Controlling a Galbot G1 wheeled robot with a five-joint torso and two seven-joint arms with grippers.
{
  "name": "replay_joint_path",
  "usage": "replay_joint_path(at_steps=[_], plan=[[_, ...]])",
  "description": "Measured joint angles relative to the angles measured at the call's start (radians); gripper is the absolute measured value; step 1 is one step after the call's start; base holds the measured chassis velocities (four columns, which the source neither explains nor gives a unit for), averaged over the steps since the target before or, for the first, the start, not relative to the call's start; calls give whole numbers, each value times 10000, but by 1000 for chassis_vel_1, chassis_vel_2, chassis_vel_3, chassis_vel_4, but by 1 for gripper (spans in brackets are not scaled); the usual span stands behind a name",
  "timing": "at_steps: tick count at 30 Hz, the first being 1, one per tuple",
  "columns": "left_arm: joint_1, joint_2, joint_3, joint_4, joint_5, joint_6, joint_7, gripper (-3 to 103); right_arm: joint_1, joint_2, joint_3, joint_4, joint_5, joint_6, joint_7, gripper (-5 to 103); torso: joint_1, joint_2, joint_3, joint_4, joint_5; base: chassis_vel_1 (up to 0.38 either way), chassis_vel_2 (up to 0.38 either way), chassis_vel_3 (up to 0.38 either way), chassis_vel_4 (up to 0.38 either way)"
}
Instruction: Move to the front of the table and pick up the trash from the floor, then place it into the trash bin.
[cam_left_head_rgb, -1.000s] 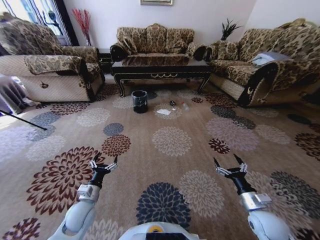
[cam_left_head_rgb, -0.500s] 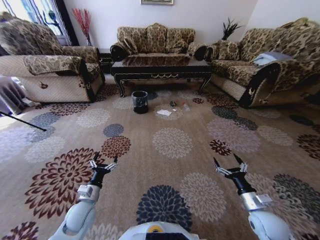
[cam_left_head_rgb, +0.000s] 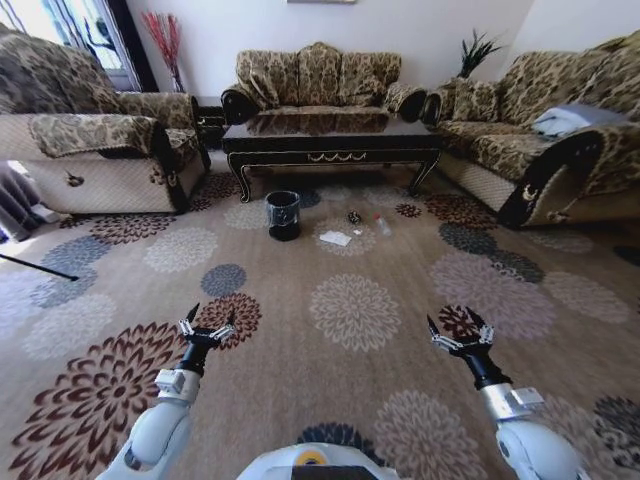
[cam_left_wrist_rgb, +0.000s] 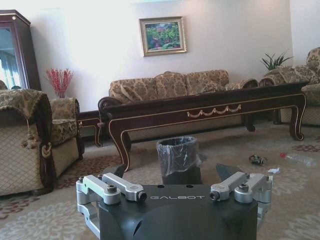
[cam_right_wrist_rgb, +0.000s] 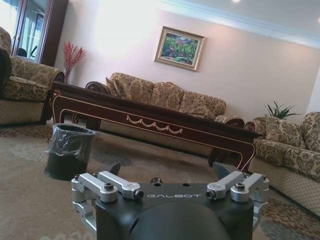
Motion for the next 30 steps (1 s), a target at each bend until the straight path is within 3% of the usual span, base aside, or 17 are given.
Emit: replay_joint_path(at_steps=[3, 6, 8, 12, 15, 17, 21, 23, 26, 30], plan=[[-5, 5, 8, 1, 5, 11, 0, 100, -16, 5, 13, 8, 9, 0, 8, 100, 1, -1, 5, -5, -22, -334, 340, 357, -345], [-8, 6, 8, 0, 7, 18, 1, 100, -16, 0, 29, 25, 15, 0, 16, 100, -1, 0, 5, 3, 1, -356, 382, 377, -353], [-6, 3, 10, -1, 8, 22, 0, 100, -21, -9, 42, 49, 18, 0, 20, 100, 1, 0, 8, -2, -18, -370, 351, 384, -351], [4, -13, 1, -4, 10, 26, 0, 100, -20, -18, 45, 77, 21, -11, 22, 100, 0, 0, 8, 0, -3, -355, 325, 347, -356], [26, -10, -5, -3, 7, 34, 5, 100, -24, -21, 46, 82, 20, -18, 24, 100, 1, -1, 9, -5, -20, -321, 333, 349, -319], [55, -3, -17, -7, 4, 39, 6, 100, -20, -17, 45, 82, 20, -23, 26, 100, 2, -1, 11, 7, 3, -301, 319, 300, -323], [36, -11, -20, -2, 0, 41, 11, 100, -29, -15, 46, 88, 8, -24, 32, 100, 1, 0, 11, -6, -23, -305, 292, 290, -312], [26, -17, -21, 6, -16, 50, 11, 100, -33, -8, 36, 85, -42, -32, 35, 100, 0, 0, 12, 1, 0, -298, 320, 295, -332], [26, -26, -14, 19, -59, 76, 10, 100, -24, 3, 13, 74, -97, -34, 42, 100, 0, 0, 12, -4, -22, -307, 320, 314, -321], [16, -24, -13, 35, -85, 87, 10, 100, -1, 2, -23, 68, -116, -41, 45, 100, 3, -1, 16, 2, -2, -311, 328, 326, -315]])
